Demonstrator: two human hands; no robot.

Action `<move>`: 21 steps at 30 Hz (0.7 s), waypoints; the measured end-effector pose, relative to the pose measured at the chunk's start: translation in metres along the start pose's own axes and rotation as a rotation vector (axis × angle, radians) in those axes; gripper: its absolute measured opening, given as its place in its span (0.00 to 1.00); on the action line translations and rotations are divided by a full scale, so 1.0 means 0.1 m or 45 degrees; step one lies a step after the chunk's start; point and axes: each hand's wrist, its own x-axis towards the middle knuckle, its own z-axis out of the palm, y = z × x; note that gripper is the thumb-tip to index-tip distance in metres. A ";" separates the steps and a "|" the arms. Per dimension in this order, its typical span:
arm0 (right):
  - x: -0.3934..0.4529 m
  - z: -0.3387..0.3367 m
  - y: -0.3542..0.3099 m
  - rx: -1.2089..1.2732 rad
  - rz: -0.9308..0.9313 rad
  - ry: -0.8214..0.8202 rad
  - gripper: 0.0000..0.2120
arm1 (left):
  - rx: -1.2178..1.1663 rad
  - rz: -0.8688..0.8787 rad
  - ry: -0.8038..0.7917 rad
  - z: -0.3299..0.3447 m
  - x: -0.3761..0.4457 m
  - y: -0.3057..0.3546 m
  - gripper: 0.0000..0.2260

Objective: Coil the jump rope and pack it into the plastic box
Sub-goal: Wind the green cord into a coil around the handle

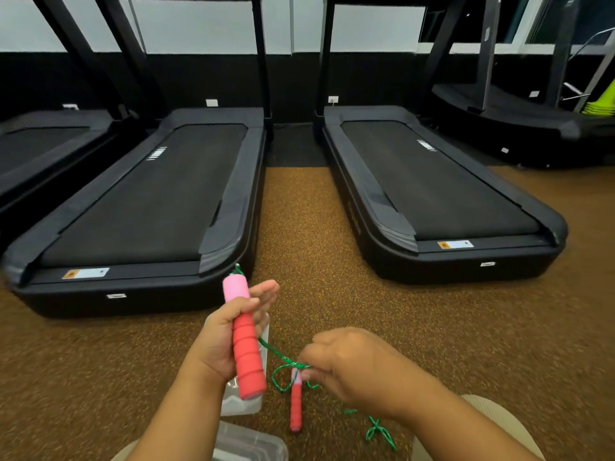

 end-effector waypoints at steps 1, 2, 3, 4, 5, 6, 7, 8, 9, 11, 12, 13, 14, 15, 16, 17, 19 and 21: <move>0.02 -0.03 -0.01 0.006 -0.021 0.022 0.12 | 0.024 -0.062 -0.015 0.03 -0.01 -0.06 0.33; 0.03 -0.06 -0.01 0.017 -0.038 0.048 0.11 | 0.024 -0.135 -0.039 0.06 -0.02 -0.12 0.30; 0.06 -0.08 0.00 0.028 -0.049 0.074 0.11 | -0.009 -0.214 -0.079 0.08 -0.02 -0.19 0.29; 0.08 -0.11 0.02 0.038 -0.057 0.106 0.10 | -0.064 -0.297 -0.138 0.13 -0.04 -0.24 0.27; 0.11 -0.13 0.05 0.039 -0.062 0.152 0.09 | -0.117 -0.365 -0.212 0.18 -0.08 -0.28 0.22; 0.13 -0.15 0.08 0.026 -0.059 0.208 0.06 | -0.145 -0.411 -0.310 0.23 -0.12 -0.32 0.17; 0.15 -0.17 0.12 0.007 -0.037 0.257 0.05 | -0.149 -0.438 -0.407 0.25 -0.13 -0.35 0.14; 0.17 -0.19 0.17 0.000 0.004 0.291 0.07 | -0.108 -0.443 -0.452 0.27 -0.13 -0.38 0.16; 0.18 -0.20 0.22 0.022 0.053 0.319 0.10 | -0.059 -0.448 -0.489 0.28 -0.13 -0.40 0.20; 0.18 -0.21 0.30 0.123 0.133 0.369 0.14 | -0.014 -0.460 -0.552 0.30 -0.15 -0.41 0.25; 0.18 -0.20 0.34 0.170 0.155 0.395 0.13 | -0.002 -0.445 -0.558 0.30 -0.15 -0.41 0.26; 0.19 -0.18 0.37 0.199 0.175 0.416 0.13 | 0.015 -0.428 -0.560 0.30 -0.14 -0.40 0.26; 0.20 -0.17 0.40 0.209 0.197 0.428 0.12 | 0.041 -0.409 -0.551 0.33 -0.13 -0.39 0.26; 0.22 -0.15 0.43 0.212 0.219 0.438 0.12 | 0.050 -0.391 -0.541 0.34 -0.12 -0.37 0.26; 0.24 -0.14 0.46 0.215 0.243 0.451 0.12 | 0.048 -0.377 -0.533 0.37 -0.10 -0.35 0.26; 0.26 -0.14 0.48 0.227 0.268 0.473 0.12 | 0.046 -0.366 -0.526 0.40 -0.08 -0.33 0.26; 0.33 -0.14 0.53 0.276 0.340 0.512 0.09 | 0.023 -0.339 -0.503 0.46 -0.02 -0.26 0.24; 0.40 -0.16 0.59 0.315 0.403 0.539 0.07 | 0.028 -0.291 -0.468 0.51 0.04 -0.17 0.23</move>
